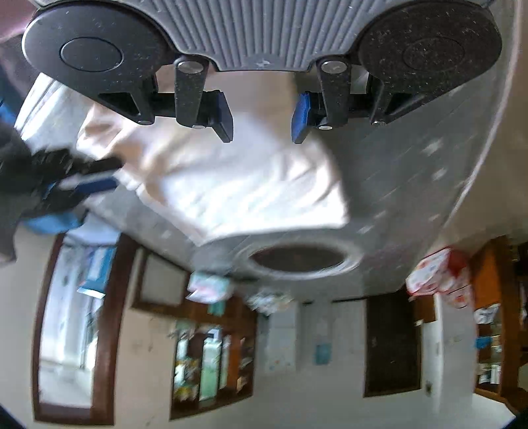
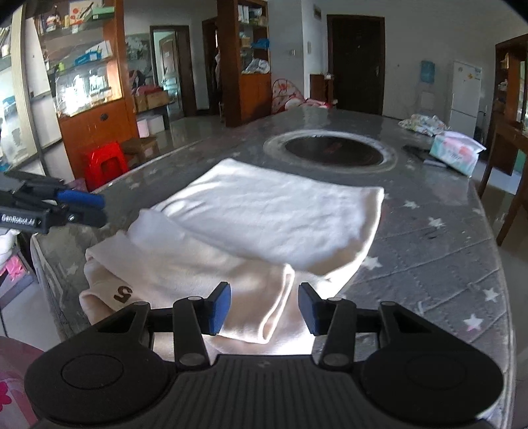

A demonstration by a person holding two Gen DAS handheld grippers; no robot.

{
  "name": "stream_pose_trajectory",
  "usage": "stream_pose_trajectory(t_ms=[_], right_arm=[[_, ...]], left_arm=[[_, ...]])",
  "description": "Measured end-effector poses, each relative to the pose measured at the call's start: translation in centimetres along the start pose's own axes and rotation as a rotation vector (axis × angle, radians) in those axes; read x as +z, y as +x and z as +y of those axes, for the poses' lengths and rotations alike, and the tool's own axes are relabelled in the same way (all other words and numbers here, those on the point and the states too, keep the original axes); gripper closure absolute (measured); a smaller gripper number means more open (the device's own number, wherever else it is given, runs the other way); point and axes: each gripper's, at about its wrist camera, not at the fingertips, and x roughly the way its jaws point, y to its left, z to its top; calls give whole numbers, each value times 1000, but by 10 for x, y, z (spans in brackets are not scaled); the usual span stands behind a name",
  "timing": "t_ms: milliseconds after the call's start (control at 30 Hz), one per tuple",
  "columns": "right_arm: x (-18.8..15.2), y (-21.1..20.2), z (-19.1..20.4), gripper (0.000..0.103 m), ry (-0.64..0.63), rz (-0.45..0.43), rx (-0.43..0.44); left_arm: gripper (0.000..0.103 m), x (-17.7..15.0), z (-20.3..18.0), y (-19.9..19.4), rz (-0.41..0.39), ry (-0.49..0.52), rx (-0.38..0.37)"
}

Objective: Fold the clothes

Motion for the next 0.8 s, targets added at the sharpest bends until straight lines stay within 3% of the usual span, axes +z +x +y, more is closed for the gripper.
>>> stream_pose_trajectory(t_ms=[400,500,700,800], right_arm=[[-1,14,5,65,-2,51,-8],[-1,15,7,65,-10,57,-10],[-1,16,11,65,-26,67,-14],[-2,17,11,65,-28,68,-16]], left_arm=[[64,-35,-3,0,26,118,22],[69,-38,-3,0,25,127,7],[95,-44,-4,-4,20,136,-18],[99,-43,-6,-9,10,128,-8]])
